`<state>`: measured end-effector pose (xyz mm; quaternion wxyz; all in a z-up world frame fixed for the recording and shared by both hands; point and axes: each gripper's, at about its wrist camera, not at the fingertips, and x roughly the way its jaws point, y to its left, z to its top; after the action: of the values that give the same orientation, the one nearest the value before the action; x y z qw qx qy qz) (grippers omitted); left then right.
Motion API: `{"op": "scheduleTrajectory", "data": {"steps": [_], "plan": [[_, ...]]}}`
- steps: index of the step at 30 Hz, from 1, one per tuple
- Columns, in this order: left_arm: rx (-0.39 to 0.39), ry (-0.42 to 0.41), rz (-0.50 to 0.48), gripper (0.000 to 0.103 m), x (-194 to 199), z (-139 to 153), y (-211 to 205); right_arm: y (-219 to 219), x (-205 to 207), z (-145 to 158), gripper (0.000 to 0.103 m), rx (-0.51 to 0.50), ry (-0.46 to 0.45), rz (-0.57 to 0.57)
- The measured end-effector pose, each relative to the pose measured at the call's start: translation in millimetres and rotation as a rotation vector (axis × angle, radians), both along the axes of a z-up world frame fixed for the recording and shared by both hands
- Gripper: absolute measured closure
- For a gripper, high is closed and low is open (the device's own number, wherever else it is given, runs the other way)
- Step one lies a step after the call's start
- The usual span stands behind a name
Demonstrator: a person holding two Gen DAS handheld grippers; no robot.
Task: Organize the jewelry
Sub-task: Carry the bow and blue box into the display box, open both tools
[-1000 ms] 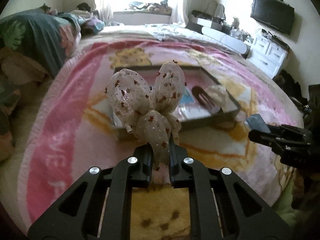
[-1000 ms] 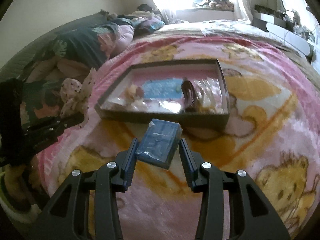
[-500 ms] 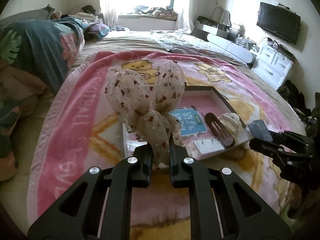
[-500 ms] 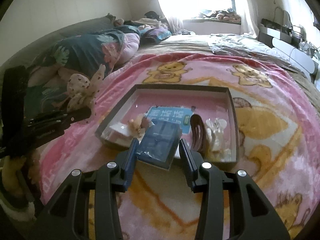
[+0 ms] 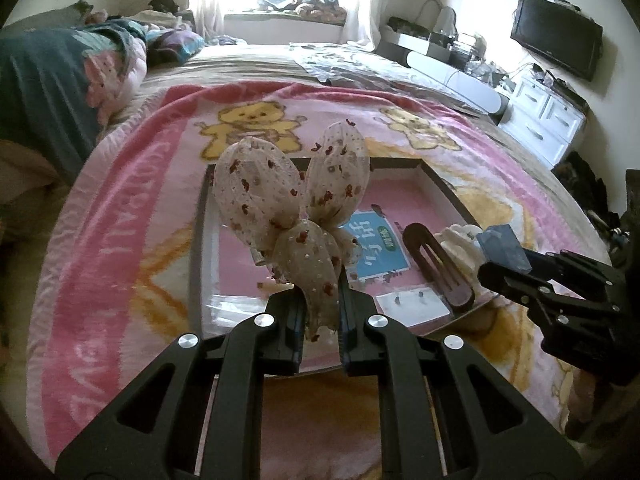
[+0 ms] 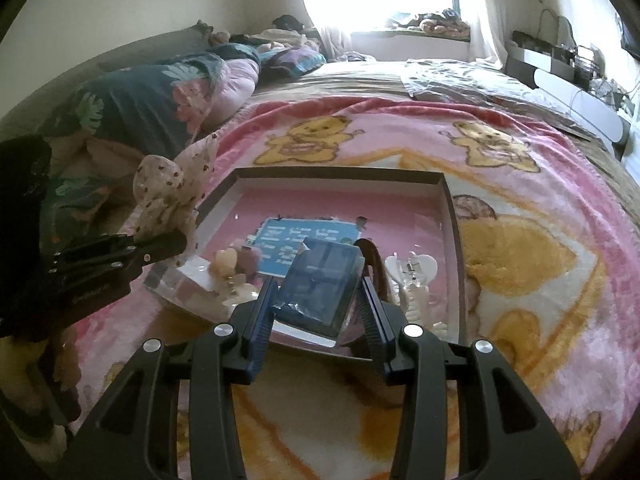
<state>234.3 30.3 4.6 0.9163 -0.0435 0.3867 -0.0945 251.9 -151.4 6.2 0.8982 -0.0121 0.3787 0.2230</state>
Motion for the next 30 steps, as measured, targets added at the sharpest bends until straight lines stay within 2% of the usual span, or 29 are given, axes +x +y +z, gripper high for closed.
{"op": "scheduleTrajectory", "data": {"steps": [9,18,25,30], "plan": [[-0.01,0.04,-0.032,0.096,6,-15,-15,-9,7,-12,0.063,-0.014,0.011,-0.02],[-0.026,0.049,-0.108,0.096,10,-16,-43,-45,-5,-15,0.063,-0.053,-0.018,-0.08],[-0.006,0.076,-0.137,0.095,16,-23,-64,-70,1,-13,0.063,-0.013,-0.034,-0.124],[0.007,0.108,-0.126,0.094,26,-33,-67,-74,5,-16,0.063,0.005,-0.027,-0.114]]}}
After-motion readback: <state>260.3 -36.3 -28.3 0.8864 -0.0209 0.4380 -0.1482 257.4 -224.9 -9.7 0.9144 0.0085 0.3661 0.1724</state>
